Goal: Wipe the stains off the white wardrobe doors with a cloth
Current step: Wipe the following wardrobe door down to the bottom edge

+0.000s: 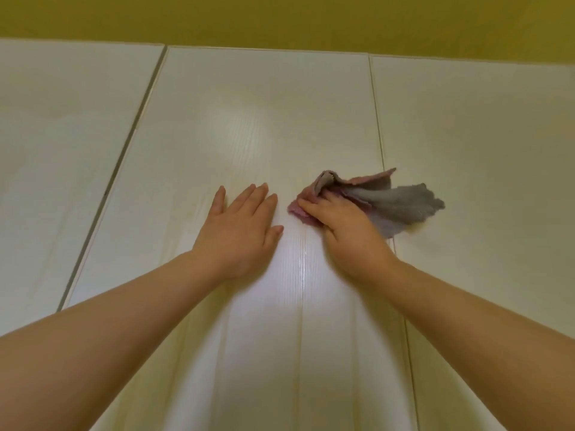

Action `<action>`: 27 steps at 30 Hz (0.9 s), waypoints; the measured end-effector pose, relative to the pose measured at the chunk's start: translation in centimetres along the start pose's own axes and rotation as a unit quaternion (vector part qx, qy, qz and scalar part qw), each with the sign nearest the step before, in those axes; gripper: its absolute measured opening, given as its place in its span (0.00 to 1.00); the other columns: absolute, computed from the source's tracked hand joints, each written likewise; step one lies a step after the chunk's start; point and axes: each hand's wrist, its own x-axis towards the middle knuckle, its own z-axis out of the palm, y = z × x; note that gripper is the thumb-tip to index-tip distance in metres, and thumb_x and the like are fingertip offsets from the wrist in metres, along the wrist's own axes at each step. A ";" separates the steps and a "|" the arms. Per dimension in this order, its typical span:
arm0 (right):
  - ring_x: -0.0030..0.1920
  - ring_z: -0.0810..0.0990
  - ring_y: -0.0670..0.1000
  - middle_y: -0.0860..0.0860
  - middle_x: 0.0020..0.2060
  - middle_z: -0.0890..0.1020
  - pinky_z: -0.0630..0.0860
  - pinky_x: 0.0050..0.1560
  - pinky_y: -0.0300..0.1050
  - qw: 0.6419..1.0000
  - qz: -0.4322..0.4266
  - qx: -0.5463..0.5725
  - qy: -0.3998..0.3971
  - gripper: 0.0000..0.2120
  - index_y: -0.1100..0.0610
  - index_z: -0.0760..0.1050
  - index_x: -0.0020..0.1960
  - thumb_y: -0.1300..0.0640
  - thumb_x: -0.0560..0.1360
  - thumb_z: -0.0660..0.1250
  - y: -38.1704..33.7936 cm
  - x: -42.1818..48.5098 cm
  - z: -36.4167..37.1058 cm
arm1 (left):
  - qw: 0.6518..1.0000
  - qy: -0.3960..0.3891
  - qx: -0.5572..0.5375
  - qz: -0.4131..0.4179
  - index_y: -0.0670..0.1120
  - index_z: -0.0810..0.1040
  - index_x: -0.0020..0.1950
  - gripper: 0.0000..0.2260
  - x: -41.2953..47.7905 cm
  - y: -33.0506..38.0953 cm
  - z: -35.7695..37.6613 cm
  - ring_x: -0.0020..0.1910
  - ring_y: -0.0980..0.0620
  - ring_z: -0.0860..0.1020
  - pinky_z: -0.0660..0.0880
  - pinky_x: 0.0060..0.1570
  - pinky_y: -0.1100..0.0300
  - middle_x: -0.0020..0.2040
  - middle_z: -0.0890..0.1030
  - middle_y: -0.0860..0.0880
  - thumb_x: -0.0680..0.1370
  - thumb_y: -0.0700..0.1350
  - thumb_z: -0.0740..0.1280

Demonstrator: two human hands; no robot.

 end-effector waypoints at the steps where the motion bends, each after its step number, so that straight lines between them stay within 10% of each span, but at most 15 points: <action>1: 0.69 0.63 0.43 0.45 0.67 0.68 0.50 0.68 0.31 0.999 -0.010 0.036 -0.013 0.20 0.53 0.69 0.69 0.63 0.79 0.53 -0.5 -0.3 -0.6 | 1.000 -0.014 0.011 0.004 0.48 0.42 0.78 0.25 -0.1 -0.1 0.0 0.76 0.54 0.40 0.34 0.72 0.48 0.78 0.41 0.50 0.83 0.54 0.43; 5: 0.67 0.65 0.43 0.49 0.65 0.71 0.54 0.63 0.25 0.994 0.087 0.057 0.030 0.20 0.57 0.67 0.70 0.66 0.80 0.52 1.3 3.5 -3.2 | 0.999 -0.019 0.019 0.022 0.49 0.41 0.78 0.25 -0.1 -0.7 -0.1 0.76 0.54 0.40 0.34 0.72 0.47 0.78 0.40 0.51 0.83 0.55 0.43; 8: 0.70 0.61 0.56 0.57 0.69 0.67 0.56 0.68 0.46 0.983 0.163 -0.053 0.059 0.25 0.52 0.60 0.73 0.66 0.78 0.51 0.9 5.3 -1.7 | 0.999 -0.005 0.018 0.034 0.51 0.41 0.78 0.25 -0.1 -1.5 0.2 0.76 0.54 0.41 0.33 0.71 0.48 0.78 0.41 0.51 0.83 0.54 0.44; 13: 0.72 0.57 0.47 0.46 0.71 0.62 0.52 0.72 0.43 0.991 -0.094 -0.060 -0.073 0.22 0.49 0.62 0.73 0.59 0.79 0.48 0.8 3.6 -1.0 | 0.999 -0.007 -0.007 0.039 0.51 0.41 0.78 0.25 -0.1 -1.6 0.3 0.76 0.55 0.40 0.33 0.71 0.46 0.78 0.40 0.52 0.83 0.54 0.45; 17: 0.74 0.54 0.53 0.49 0.73 0.61 0.46 0.72 0.50 0.990 0.105 -0.093 0.017 0.25 0.48 0.57 0.74 0.64 0.80 0.50 -0.5 6.6 -0.4 | 0.999 -0.010 -0.025 0.039 0.51 0.41 0.78 0.25 0.0 -1.8 0.4 0.76 0.55 0.40 0.33 0.71 0.45 0.78 0.40 0.54 0.83 0.54 0.45; 22: 0.73 0.55 0.47 0.43 0.73 0.61 0.52 0.66 0.47 0.987 -0.029 -0.156 -0.033 0.23 0.42 0.56 0.73 0.52 0.79 0.45 -1.7 4.9 0.0 | 0.999 0.000 -0.032 0.039 0.51 0.42 0.78 0.25 0.0 -1.8 0.7 0.76 0.55 0.40 0.33 0.71 0.43 0.78 0.41 0.53 0.83 0.55 0.45; 27: 0.72 0.56 0.49 0.46 0.72 0.63 0.50 0.68 0.46 0.988 0.120 -0.095 0.034 0.23 0.44 0.60 0.72 0.60 0.80 0.51 -1.4 6.1 -0.6 | 0.998 0.013 -0.052 0.041 0.52 0.42 0.78 0.26 0.1 -2.1 1.3 0.76 0.55 0.39 0.33 0.71 0.43 0.78 0.40 0.54 0.82 0.56 0.46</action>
